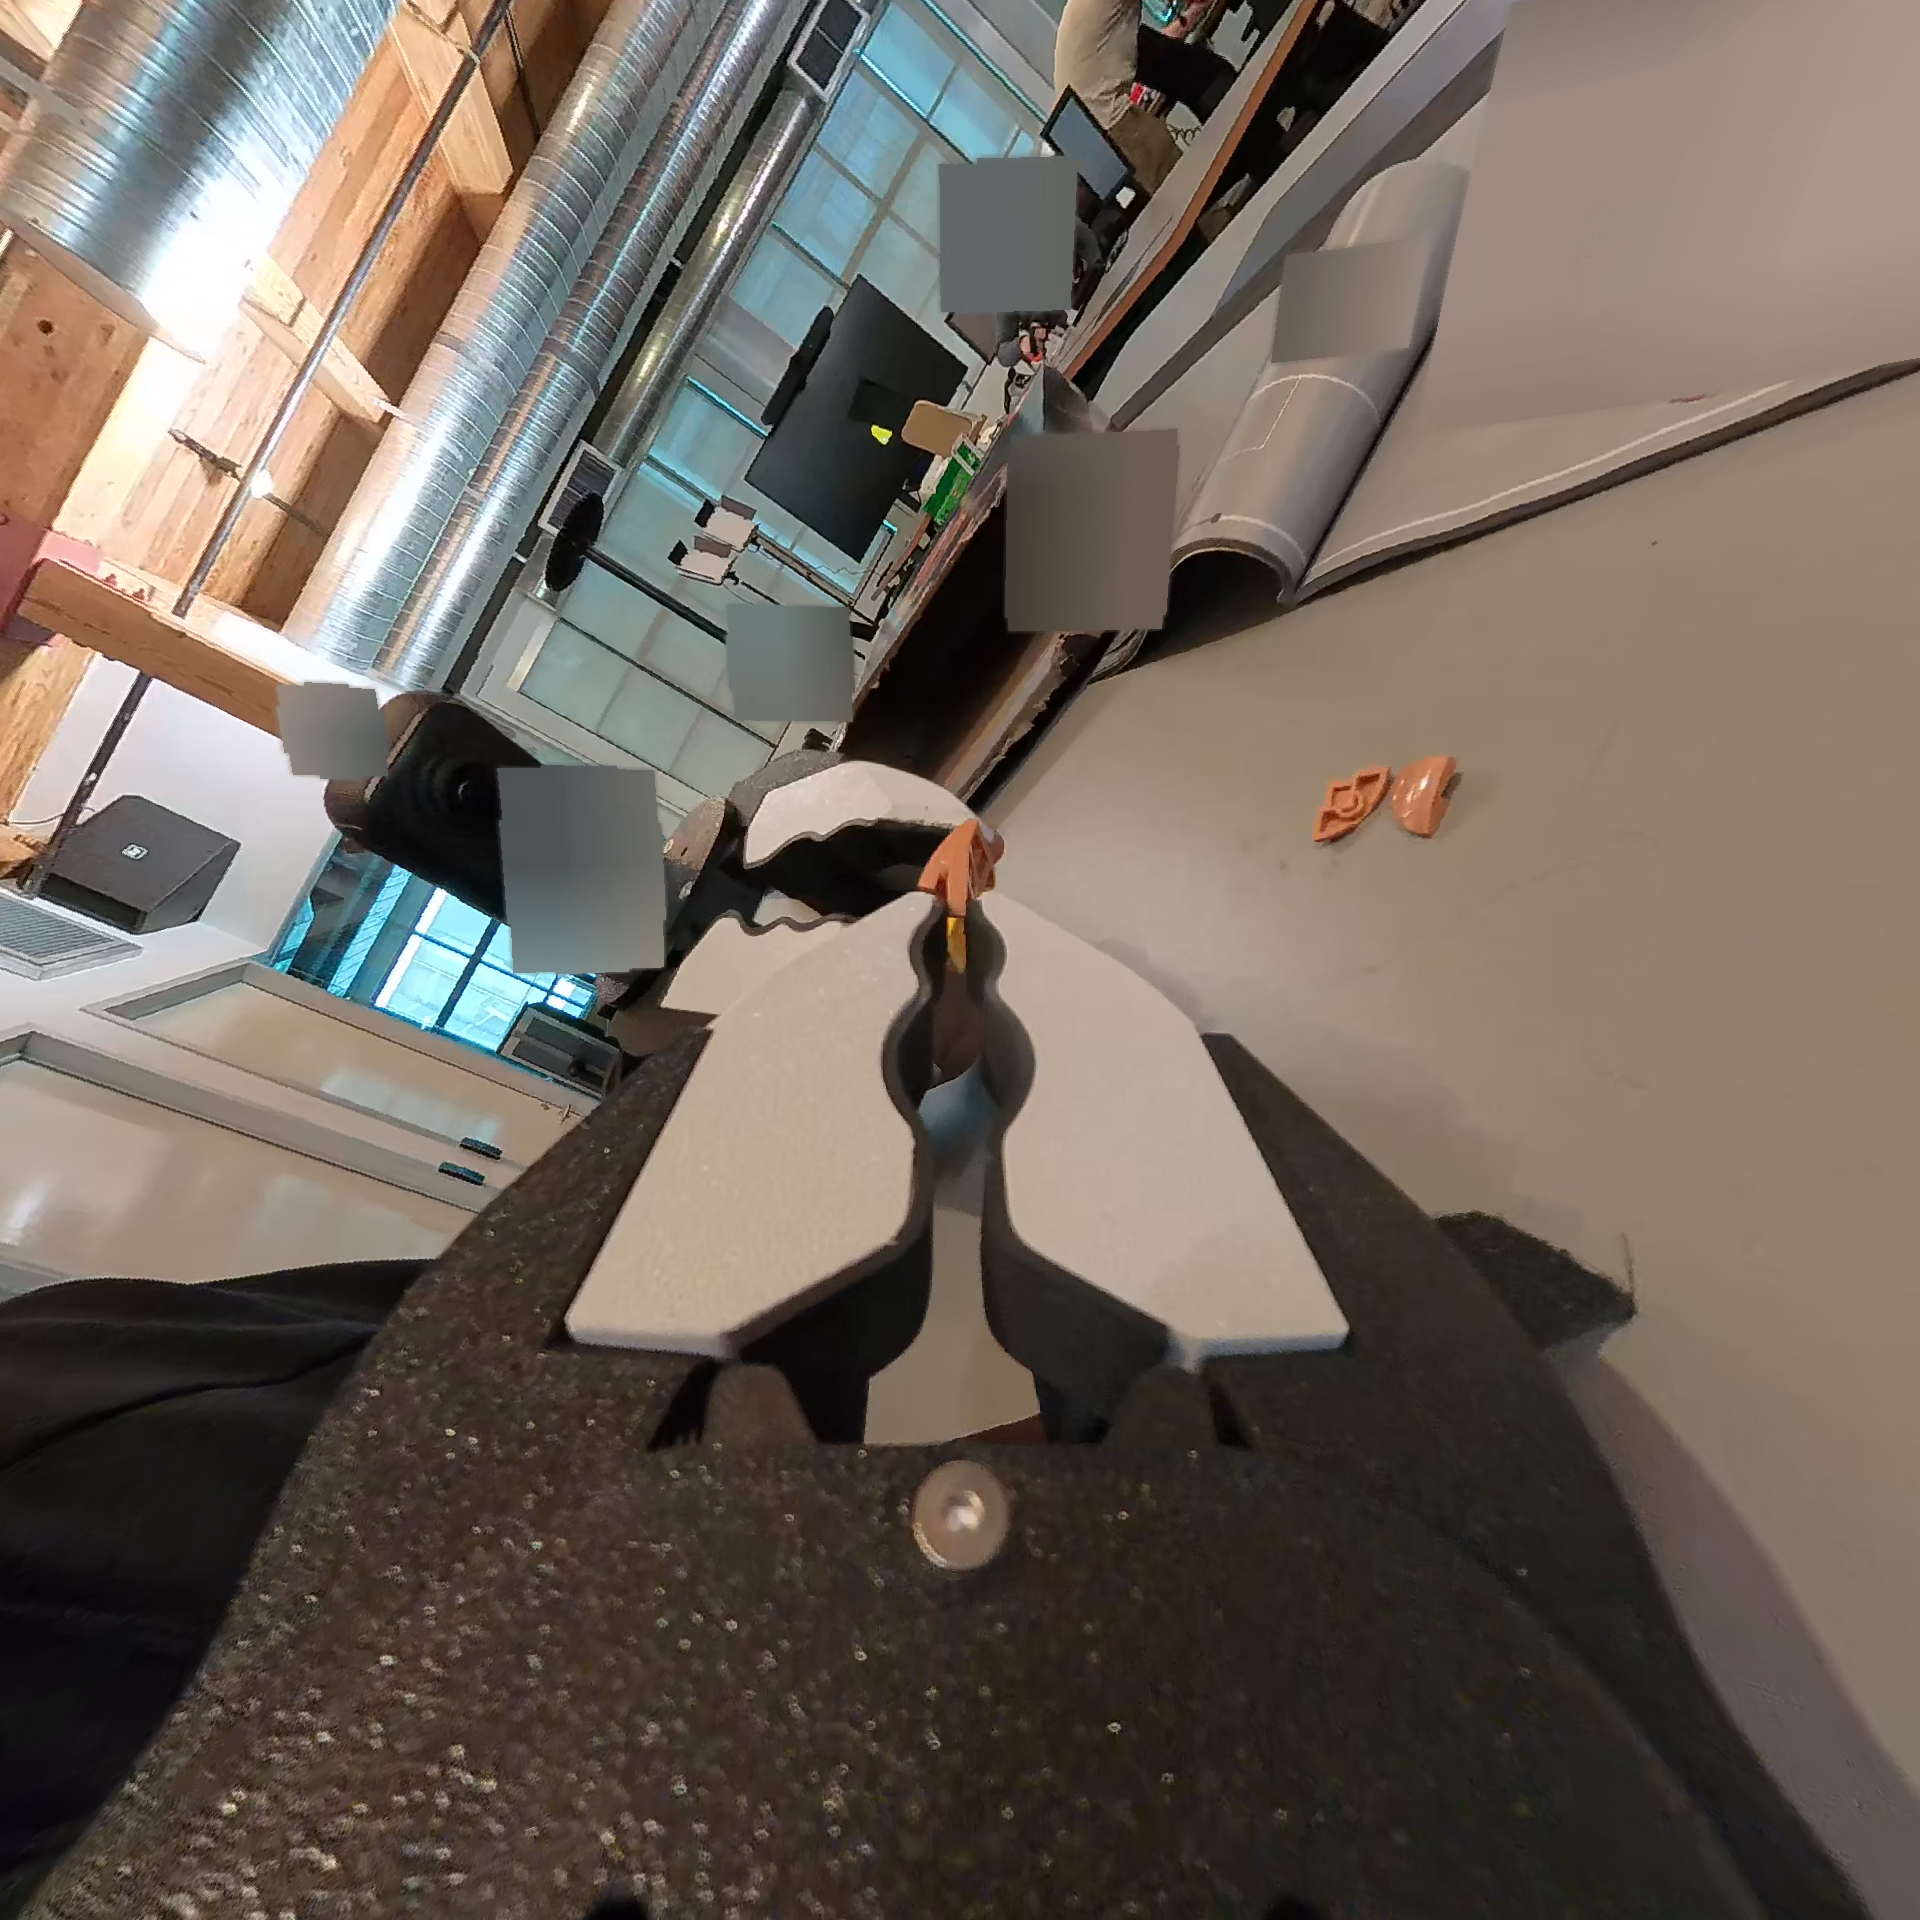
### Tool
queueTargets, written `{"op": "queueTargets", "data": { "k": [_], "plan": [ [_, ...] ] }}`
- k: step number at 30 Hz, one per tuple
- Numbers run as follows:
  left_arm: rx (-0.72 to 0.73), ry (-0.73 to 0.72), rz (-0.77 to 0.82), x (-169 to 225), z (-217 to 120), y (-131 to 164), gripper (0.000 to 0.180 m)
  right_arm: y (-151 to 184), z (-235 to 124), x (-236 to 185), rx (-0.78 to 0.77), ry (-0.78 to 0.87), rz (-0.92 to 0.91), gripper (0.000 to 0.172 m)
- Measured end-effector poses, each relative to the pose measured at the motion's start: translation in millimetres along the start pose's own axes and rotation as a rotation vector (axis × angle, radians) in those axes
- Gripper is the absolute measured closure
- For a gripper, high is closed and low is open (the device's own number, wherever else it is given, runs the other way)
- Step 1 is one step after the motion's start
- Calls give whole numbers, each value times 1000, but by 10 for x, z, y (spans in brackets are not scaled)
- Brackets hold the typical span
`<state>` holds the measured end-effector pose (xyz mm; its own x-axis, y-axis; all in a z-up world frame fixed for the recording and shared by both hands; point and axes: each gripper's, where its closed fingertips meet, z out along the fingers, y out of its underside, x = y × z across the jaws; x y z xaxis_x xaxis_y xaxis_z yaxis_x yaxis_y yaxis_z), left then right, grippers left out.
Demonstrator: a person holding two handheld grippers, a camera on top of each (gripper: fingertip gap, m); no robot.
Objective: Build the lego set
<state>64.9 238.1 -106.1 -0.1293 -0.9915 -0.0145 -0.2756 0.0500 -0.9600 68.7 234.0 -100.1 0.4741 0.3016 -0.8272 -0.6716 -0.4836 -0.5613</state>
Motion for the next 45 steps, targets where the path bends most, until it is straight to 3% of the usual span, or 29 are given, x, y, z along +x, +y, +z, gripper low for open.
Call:
{"op": "queueTargets", "data": {
  "k": [20, 34, 45],
  "plan": [
    [48, -50, -90, -290, -263, 22, 157, -17, 388, 31, -63, -8, -30, 169],
    [59, -74, -188, -457, -297, 72, 157, -56, 387, 72, -56, -35, 27, 169],
    [51, -83, -177, -464, -274, 84, 157, -84, 366, 92, -40, -37, 53, 169]
  ]
}}
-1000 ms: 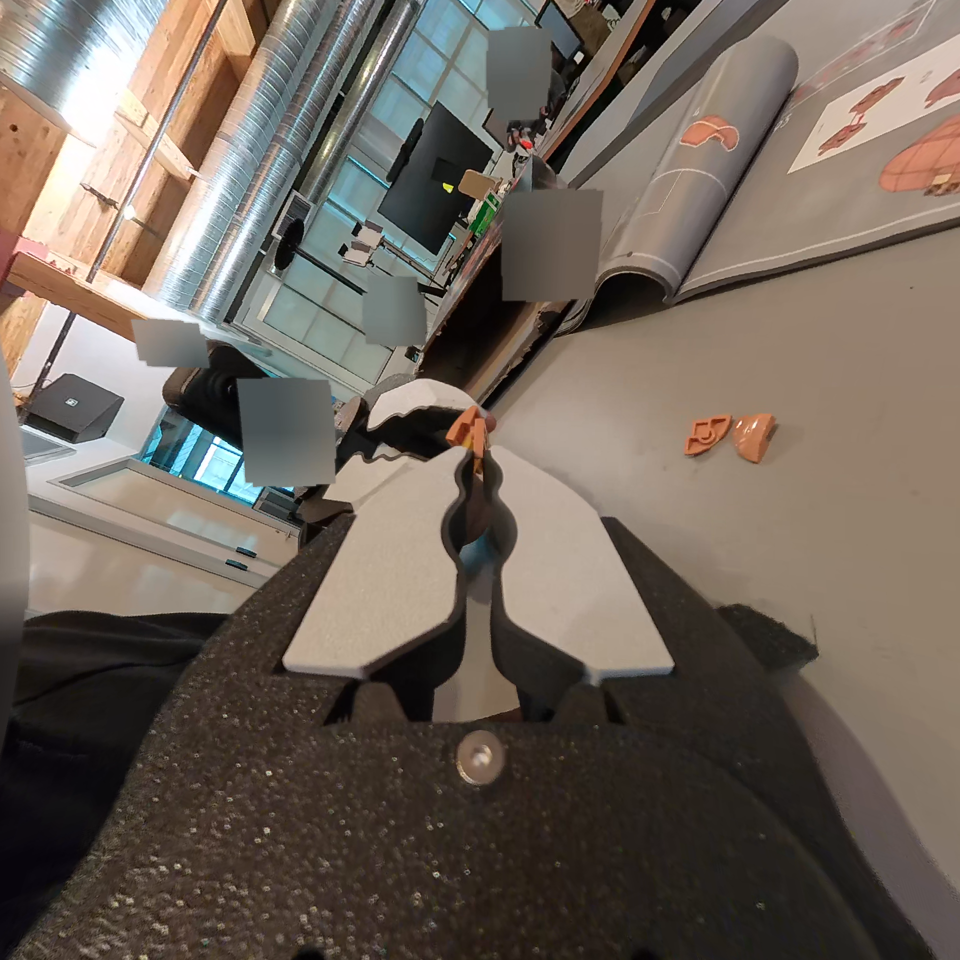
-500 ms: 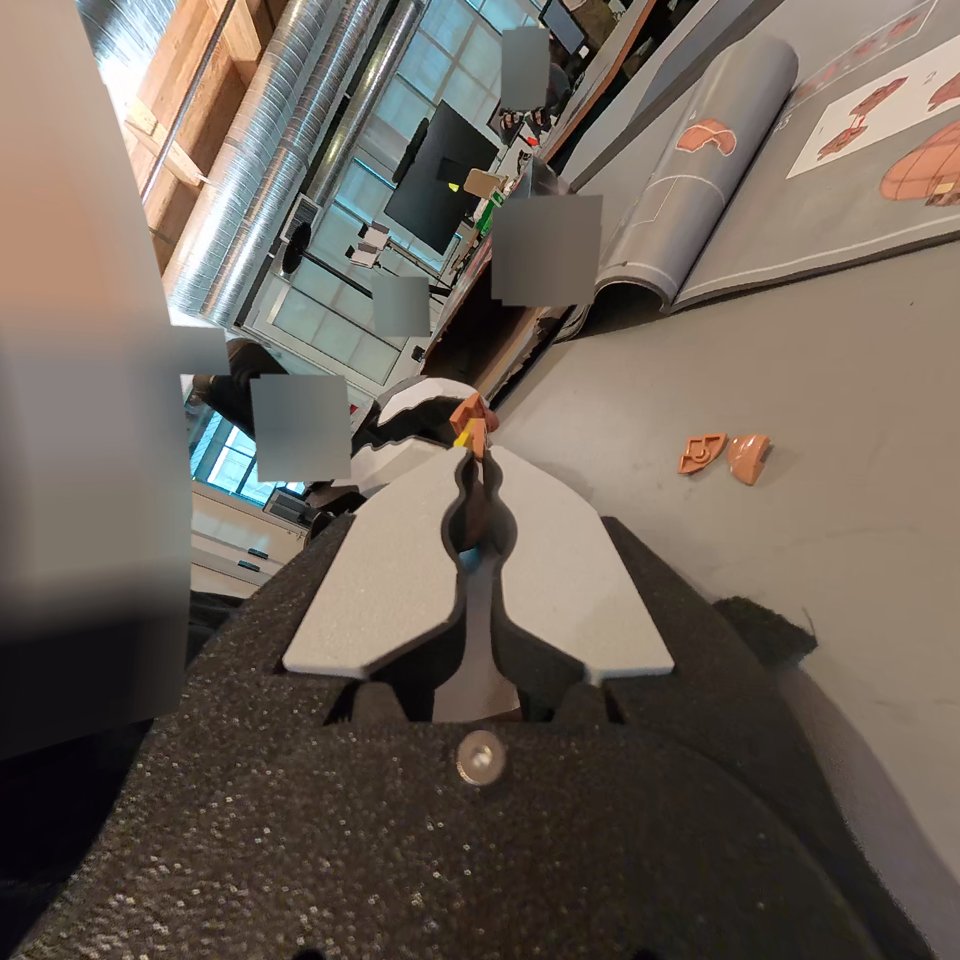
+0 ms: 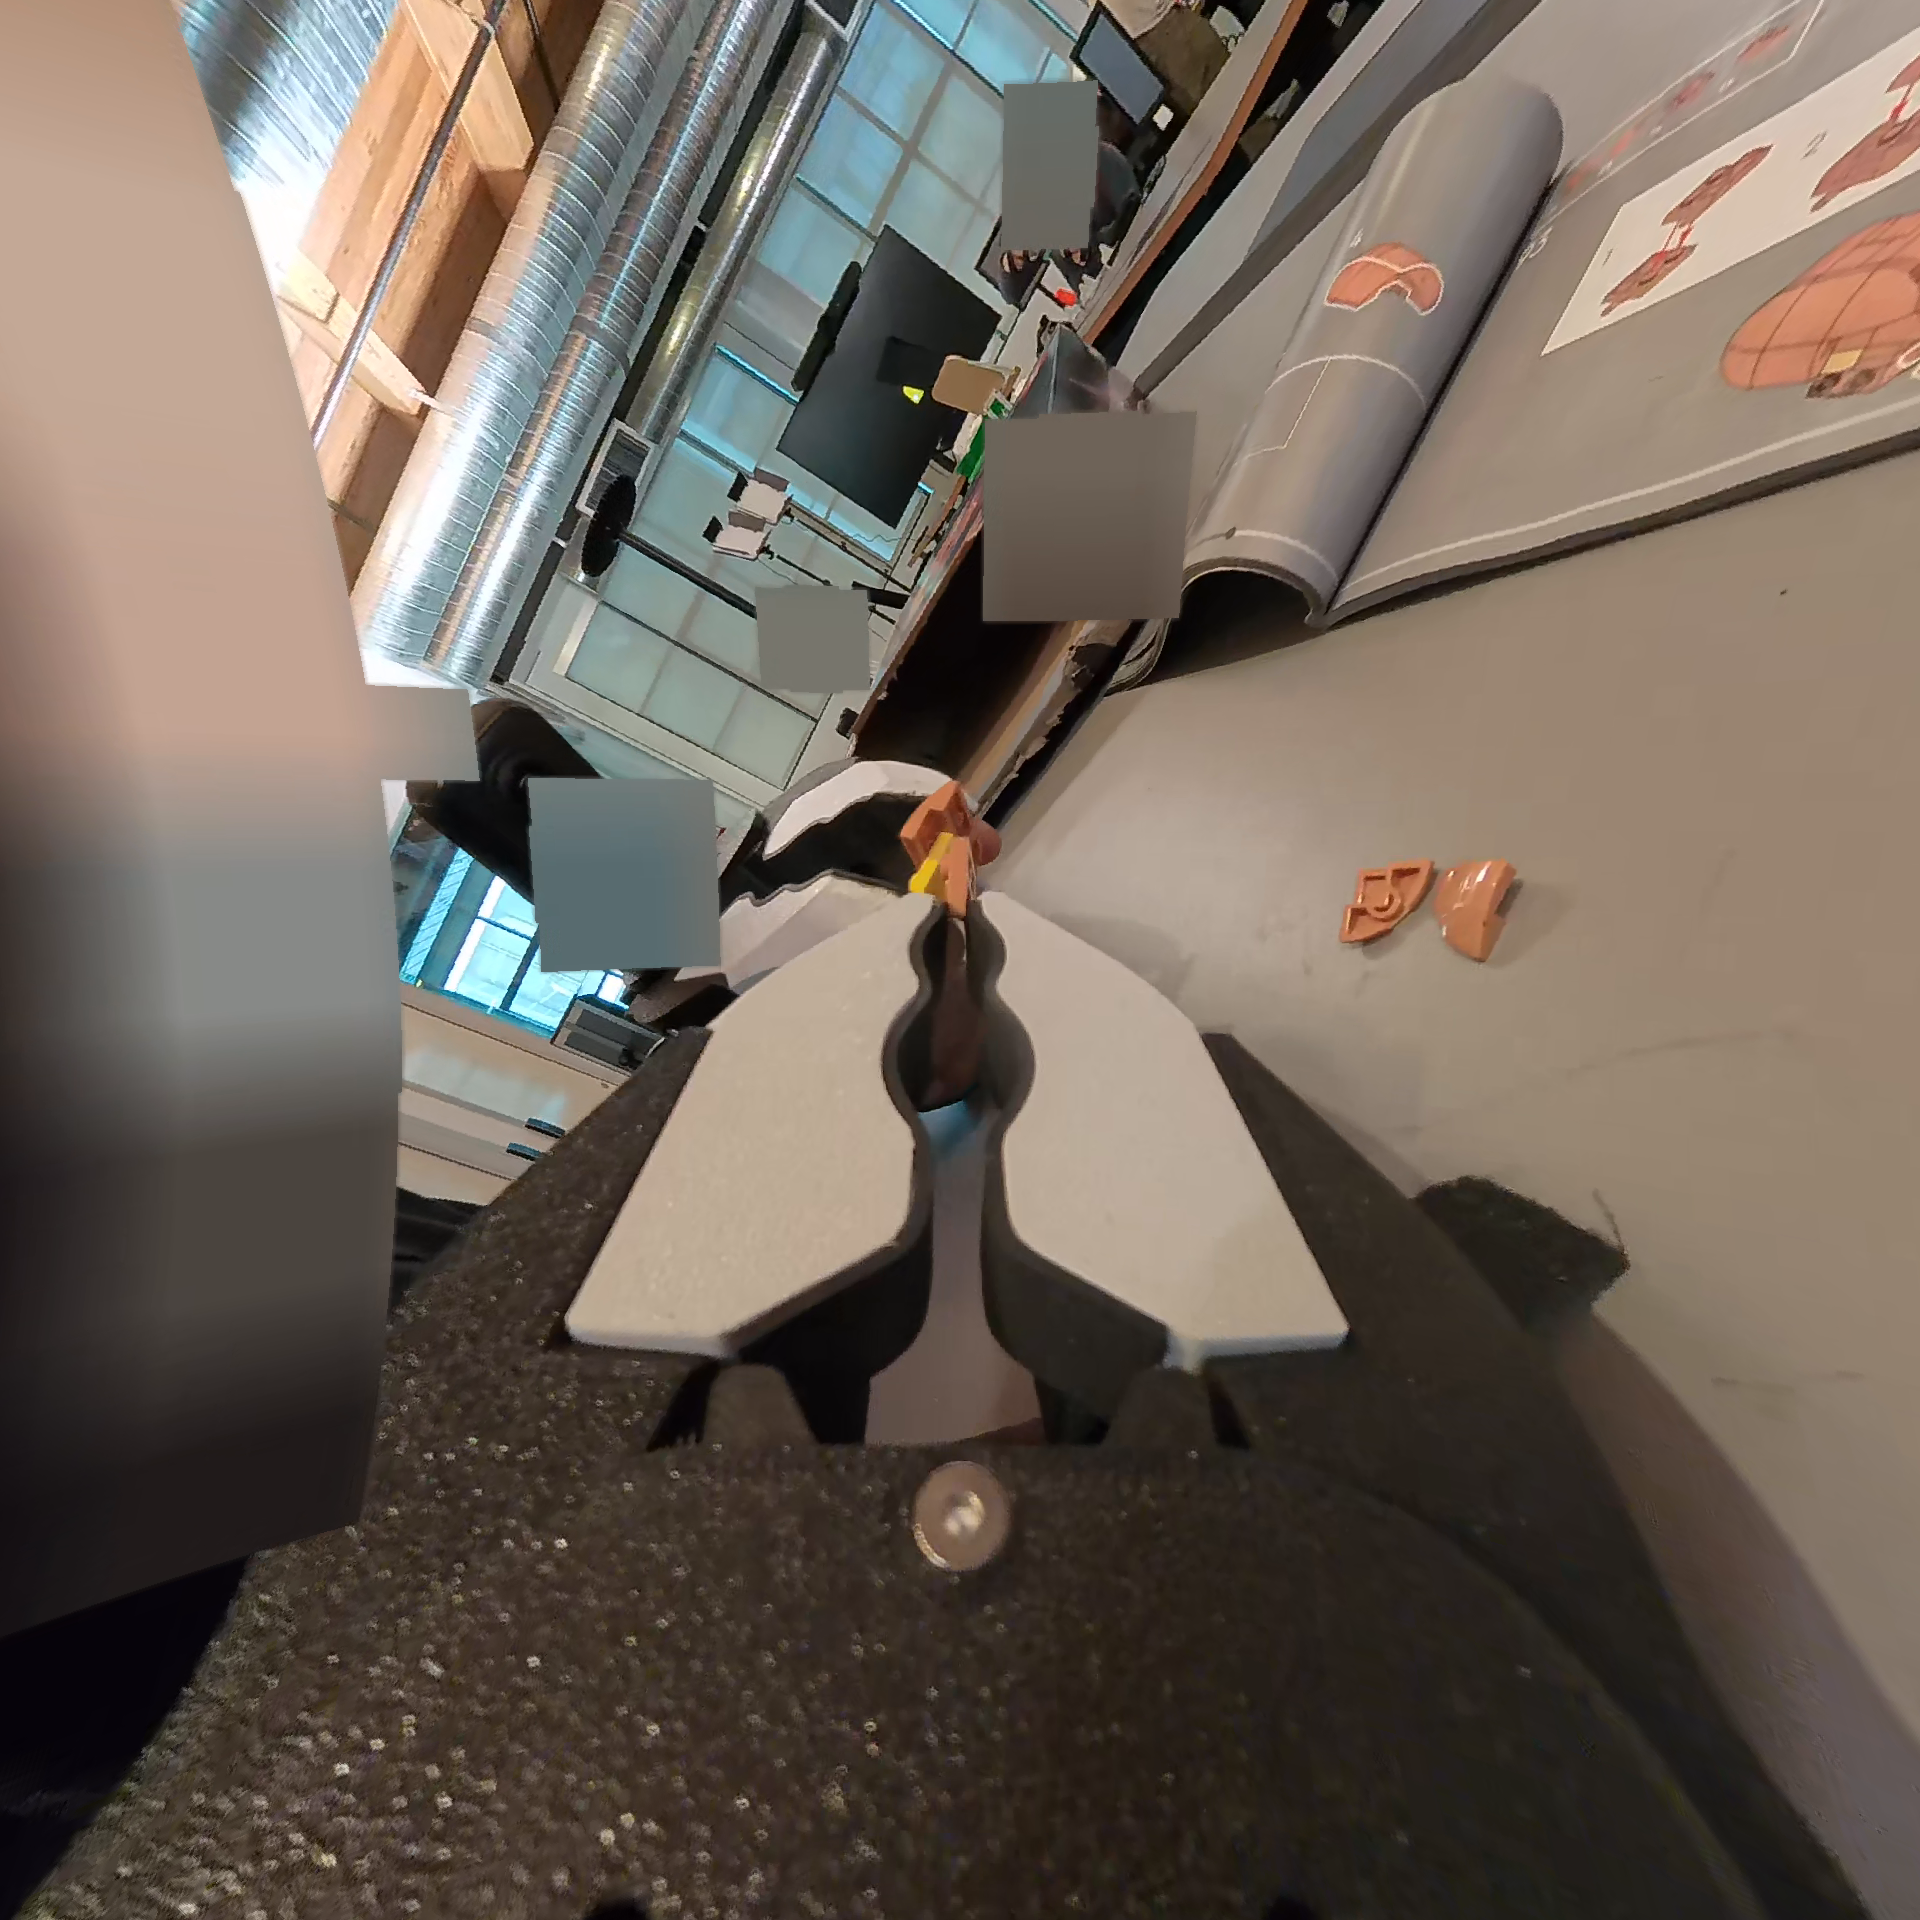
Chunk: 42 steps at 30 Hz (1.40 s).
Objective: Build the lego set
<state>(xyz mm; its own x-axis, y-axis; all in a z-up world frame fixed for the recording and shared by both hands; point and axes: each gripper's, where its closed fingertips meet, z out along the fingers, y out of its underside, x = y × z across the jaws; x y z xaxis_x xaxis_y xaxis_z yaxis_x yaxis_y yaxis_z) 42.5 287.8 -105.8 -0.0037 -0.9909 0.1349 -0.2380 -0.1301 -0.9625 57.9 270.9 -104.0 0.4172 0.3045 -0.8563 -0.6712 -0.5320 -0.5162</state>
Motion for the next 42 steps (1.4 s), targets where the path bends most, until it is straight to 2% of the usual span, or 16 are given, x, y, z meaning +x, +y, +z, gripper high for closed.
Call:
{"op": "queueTargets", "data": {
  "k": [14, 28, 42],
  "plan": [
    [2, -36, 114, 73, 39, -8, 157, 23, 24, 17, -11, 25, -20, 169],
    [-72, -101, 292, 92, 94, 95, 157, 40, 33, 5, -25, 8, -3, 169],
    [-78, -147, 369, 81, 99, 106, 157, 67, 46, -19, -37, 0, -7, 169]
  ]
}}
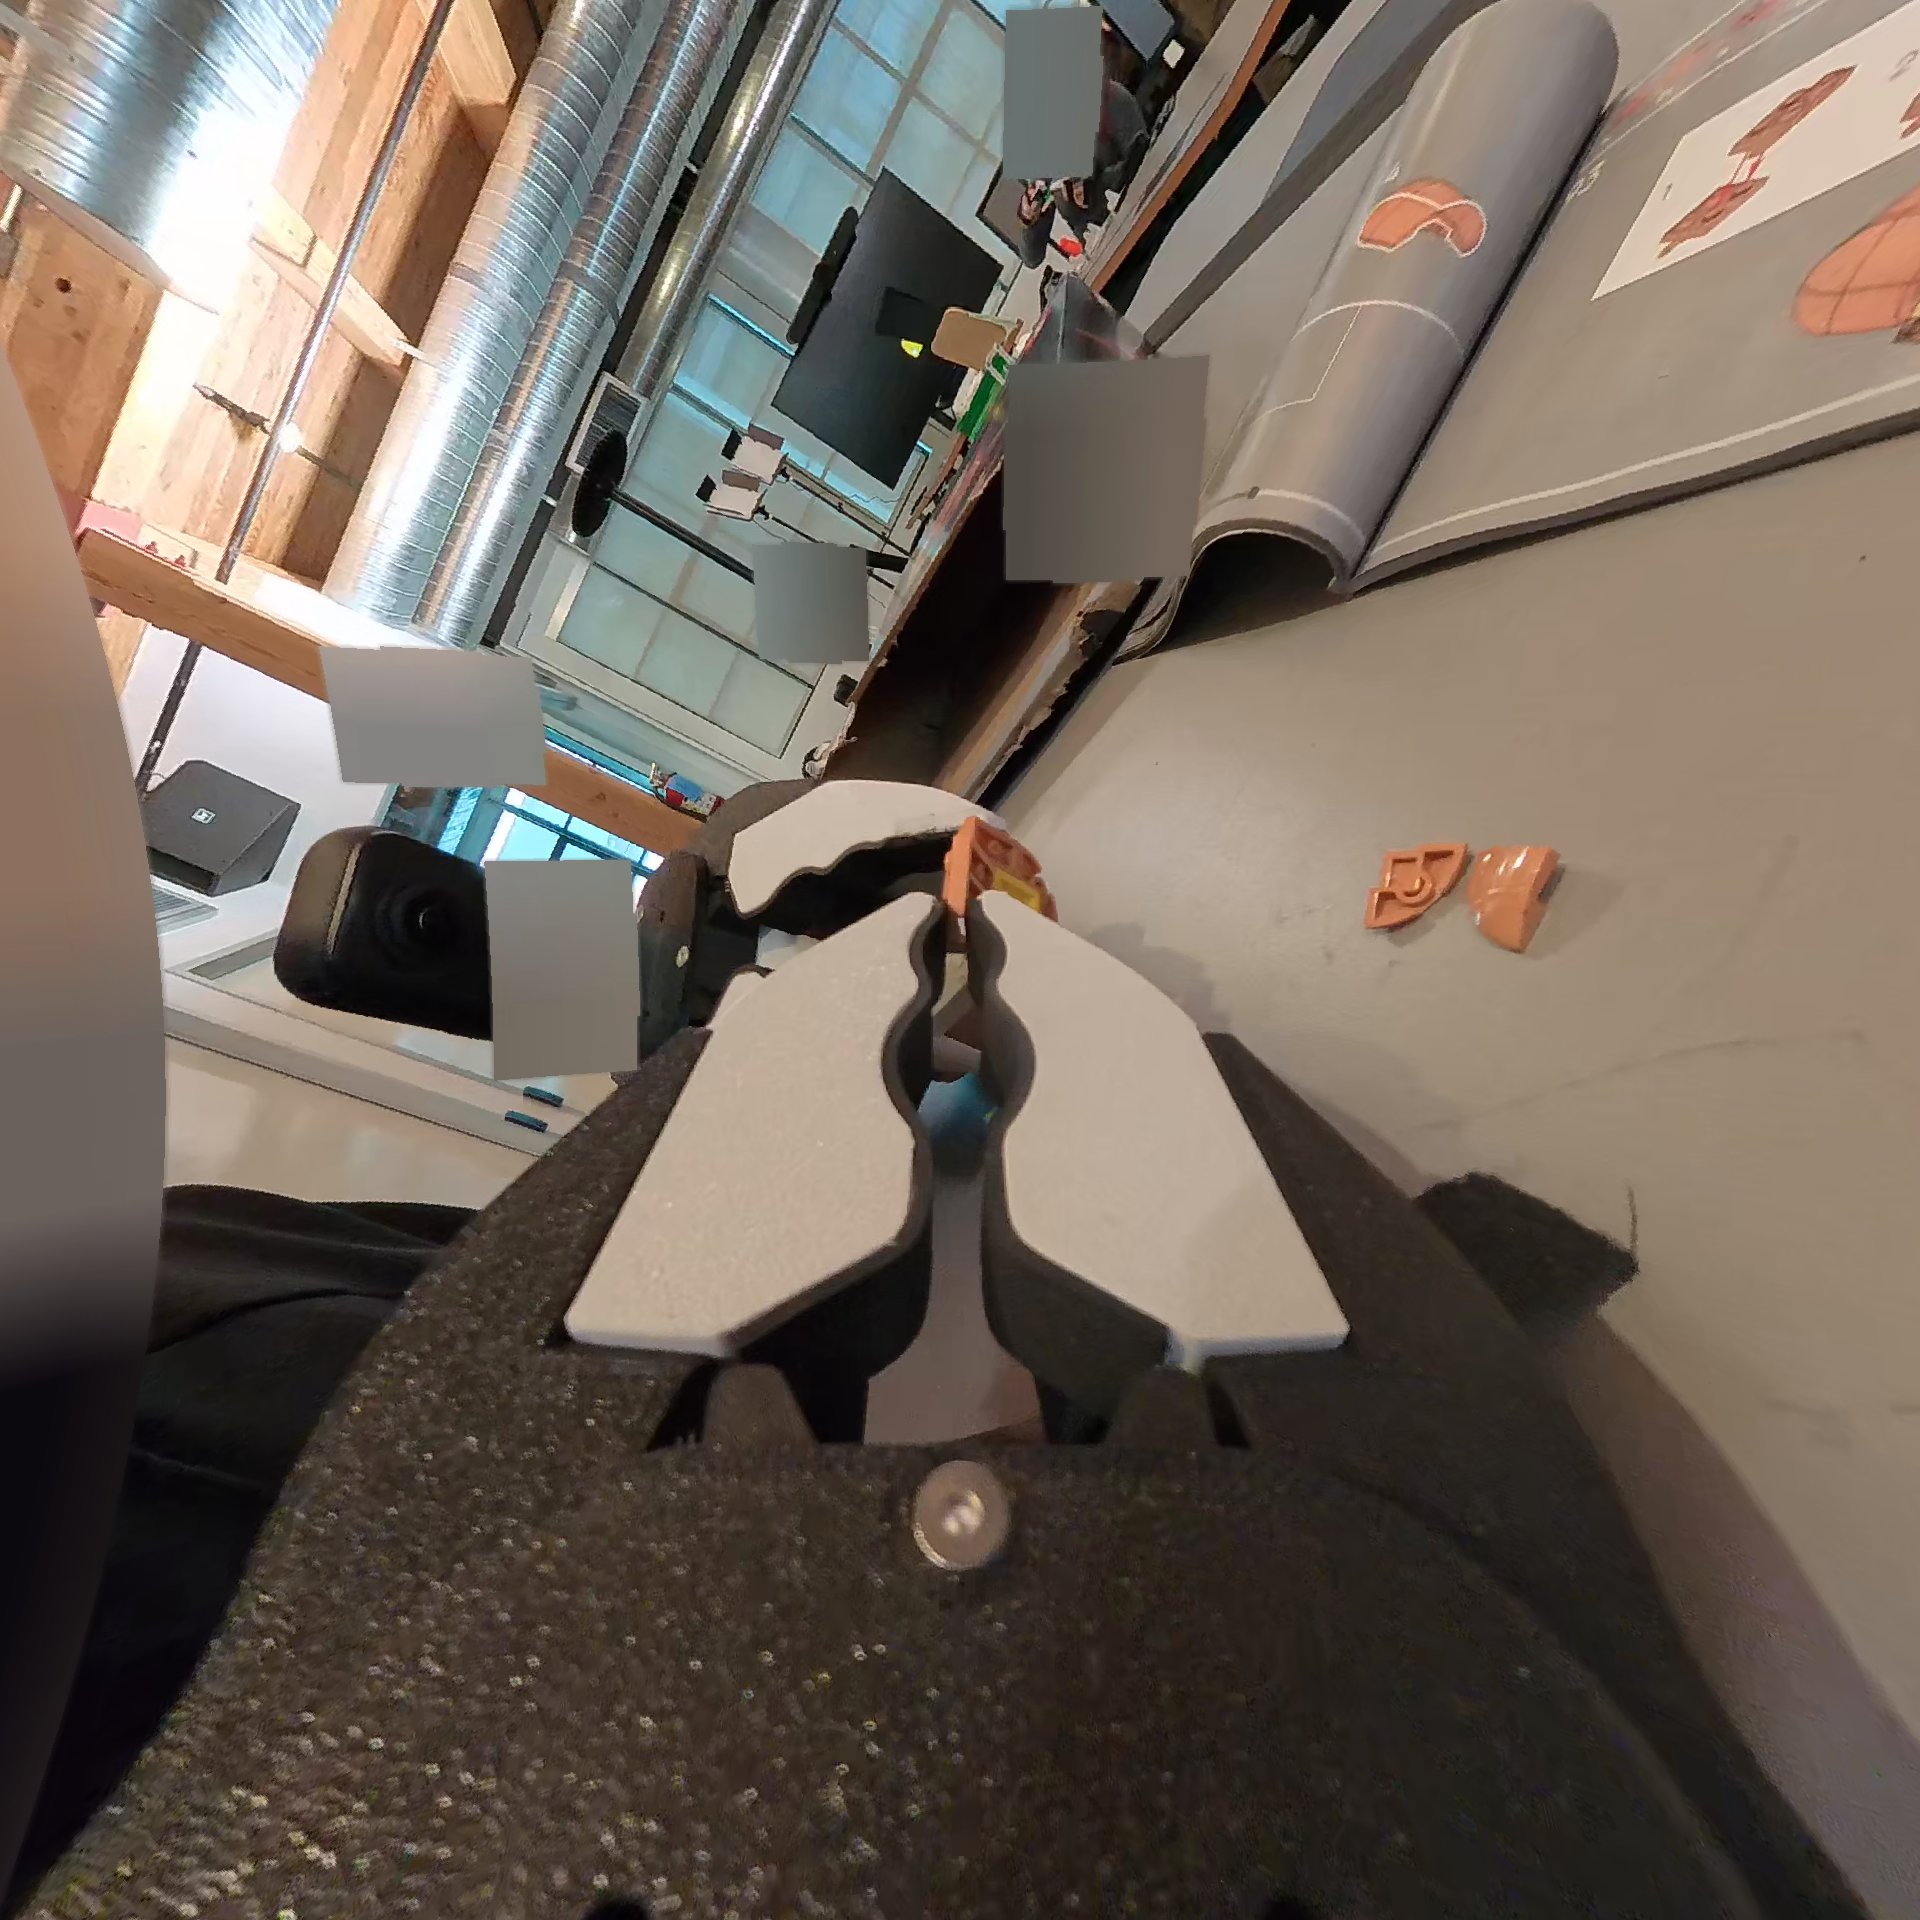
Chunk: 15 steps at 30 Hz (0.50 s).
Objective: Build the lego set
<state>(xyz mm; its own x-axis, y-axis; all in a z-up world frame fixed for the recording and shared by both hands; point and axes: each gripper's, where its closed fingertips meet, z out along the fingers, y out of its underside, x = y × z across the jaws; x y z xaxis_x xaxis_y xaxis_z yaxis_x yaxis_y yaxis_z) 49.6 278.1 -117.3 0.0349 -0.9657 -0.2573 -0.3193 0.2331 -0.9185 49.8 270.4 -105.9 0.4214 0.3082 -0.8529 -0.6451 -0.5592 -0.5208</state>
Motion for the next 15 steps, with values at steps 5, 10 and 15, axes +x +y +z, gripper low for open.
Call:
{"op": "queueTargets", "data": {
  "k": [5, 10, 15],
  "plan": [
    [-8, -16, 35, 2, 1, 13, 158, 13, 6, -9, -8, -1, -9, 169],
    [-18, -28, 57, 0, 3, 28, 158, 35, 20, -7, -21, 10, -26, 169],
    [-34, -40, 81, 2, 5, 50, 158, 62, 37, 6, -38, 38, -56, 168]
  ]
}}
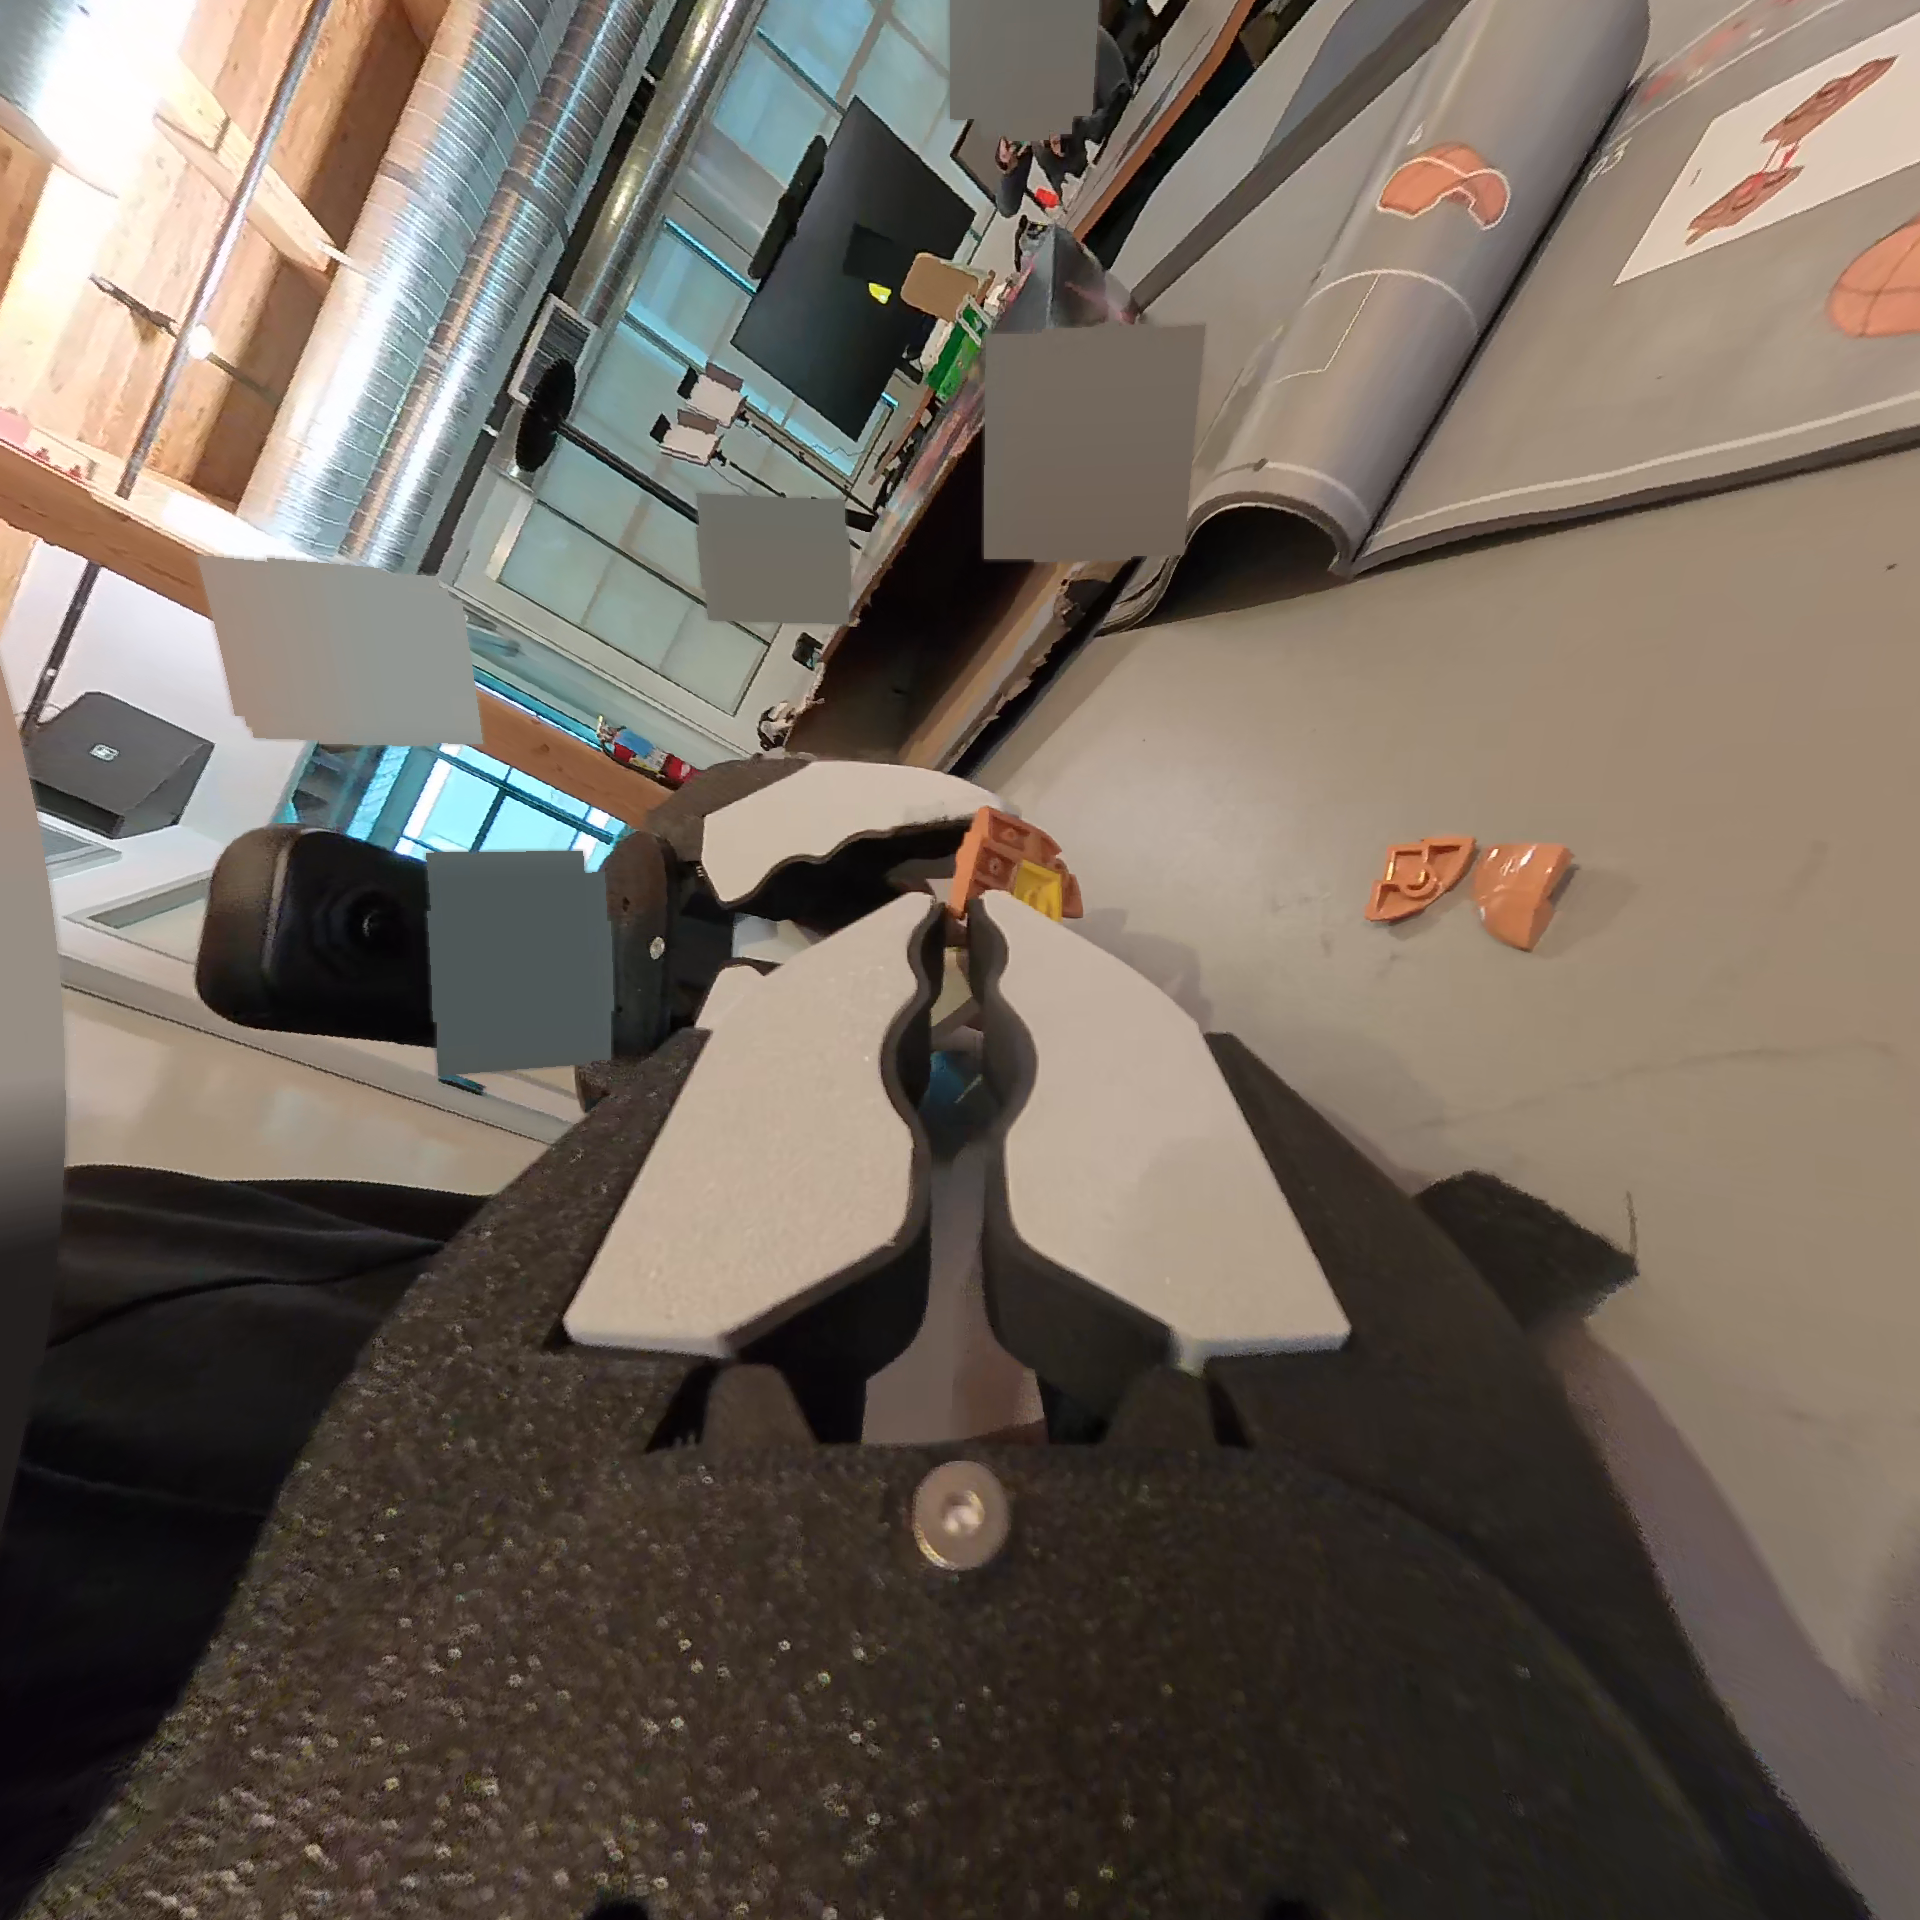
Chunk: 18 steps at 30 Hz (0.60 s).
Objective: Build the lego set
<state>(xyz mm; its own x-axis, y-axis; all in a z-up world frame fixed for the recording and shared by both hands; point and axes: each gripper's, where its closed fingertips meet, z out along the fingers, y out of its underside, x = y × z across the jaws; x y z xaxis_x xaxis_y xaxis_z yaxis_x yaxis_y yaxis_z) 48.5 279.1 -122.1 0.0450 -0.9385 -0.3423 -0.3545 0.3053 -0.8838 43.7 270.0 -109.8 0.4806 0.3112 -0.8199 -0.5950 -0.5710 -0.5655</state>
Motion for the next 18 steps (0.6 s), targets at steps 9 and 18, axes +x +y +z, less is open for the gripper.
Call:
{"op": "queueTargets", "data": {
  "k": [9, 18],
  "plan": [
    [-30, -5, 60, 19, 14, 53, 158, 43, 17, 28, -47, 35, -50, 168],
    [-87, 14, 117, 57, 35, 149, 169, 155, 17, 88, -144, 84, -100, 169]
  ]
}}
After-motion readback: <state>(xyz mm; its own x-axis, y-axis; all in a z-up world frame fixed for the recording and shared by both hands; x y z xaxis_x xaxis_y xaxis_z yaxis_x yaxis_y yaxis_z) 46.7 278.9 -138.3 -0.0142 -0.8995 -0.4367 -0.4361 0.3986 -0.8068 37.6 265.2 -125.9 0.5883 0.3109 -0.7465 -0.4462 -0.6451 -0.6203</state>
